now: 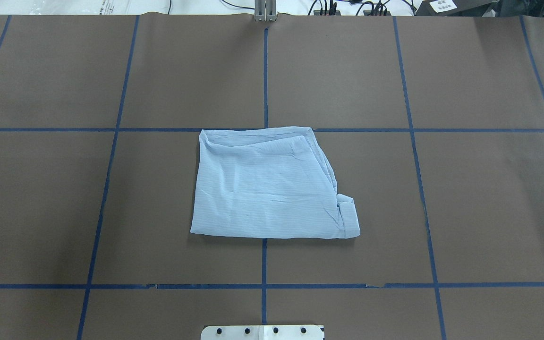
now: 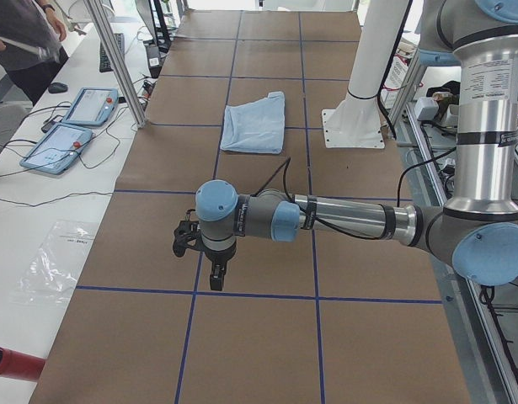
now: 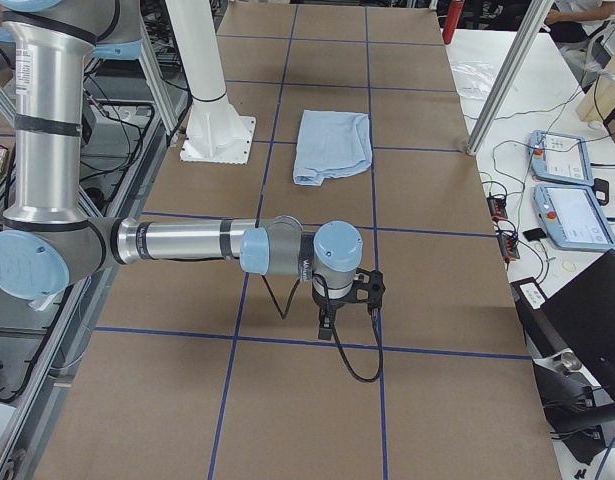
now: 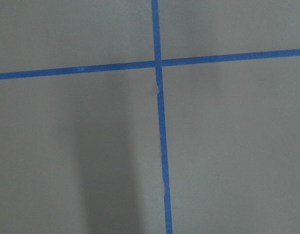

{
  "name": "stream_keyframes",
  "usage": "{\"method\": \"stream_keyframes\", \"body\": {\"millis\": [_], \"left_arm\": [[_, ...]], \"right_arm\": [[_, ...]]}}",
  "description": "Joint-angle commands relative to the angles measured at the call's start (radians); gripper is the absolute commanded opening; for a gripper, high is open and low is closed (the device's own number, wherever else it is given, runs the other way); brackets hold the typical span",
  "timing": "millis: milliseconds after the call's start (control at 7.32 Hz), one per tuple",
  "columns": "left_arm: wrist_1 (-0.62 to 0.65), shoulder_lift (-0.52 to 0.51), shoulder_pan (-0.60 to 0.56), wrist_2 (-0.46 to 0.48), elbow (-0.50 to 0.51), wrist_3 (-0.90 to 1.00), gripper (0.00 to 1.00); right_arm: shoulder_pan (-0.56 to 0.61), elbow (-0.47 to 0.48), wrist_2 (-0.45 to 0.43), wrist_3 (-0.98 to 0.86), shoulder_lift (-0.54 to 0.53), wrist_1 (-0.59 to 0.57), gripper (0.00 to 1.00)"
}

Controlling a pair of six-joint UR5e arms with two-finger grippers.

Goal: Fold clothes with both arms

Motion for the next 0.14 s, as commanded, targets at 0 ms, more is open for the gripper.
{"method": "stream_keyframes", "body": {"millis": [0], "left_arm": [[0.0,-0.001,0.0,0.0,0.0,0.0,0.99]], "right_arm": [[0.0,0.005,-0.001,-0.001,0.0,0.0,1.0]]}}
